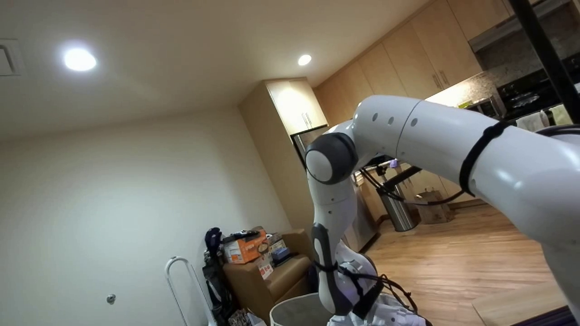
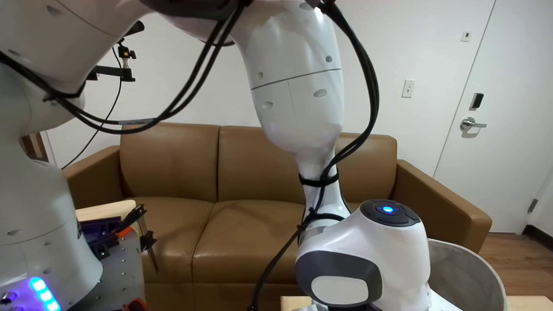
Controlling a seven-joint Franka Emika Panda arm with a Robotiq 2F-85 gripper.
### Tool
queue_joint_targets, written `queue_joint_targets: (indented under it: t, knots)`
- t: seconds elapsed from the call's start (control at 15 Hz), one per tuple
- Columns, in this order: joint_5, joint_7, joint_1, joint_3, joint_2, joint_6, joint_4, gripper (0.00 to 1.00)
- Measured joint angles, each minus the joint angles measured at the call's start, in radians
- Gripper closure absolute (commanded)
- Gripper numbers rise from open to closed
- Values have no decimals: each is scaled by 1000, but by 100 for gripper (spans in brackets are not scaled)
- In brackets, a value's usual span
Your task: Move the white pair of shorts from the couch to the laundry bag
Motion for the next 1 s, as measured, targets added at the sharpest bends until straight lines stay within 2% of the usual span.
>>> queue_joint_targets:
  t: [0.07,0.47,0.8,0.87,1.0]
  knots:
    - [0,12,-2,5,10,10,13,93]
    - [0,128,137,-125,249,6,207,93]
    - [0,142,178,-165,420,6,367,93]
    - [0,142,178,-164,433,4,388,68]
    - [-1,142,166,-148,437,-12,412,63]
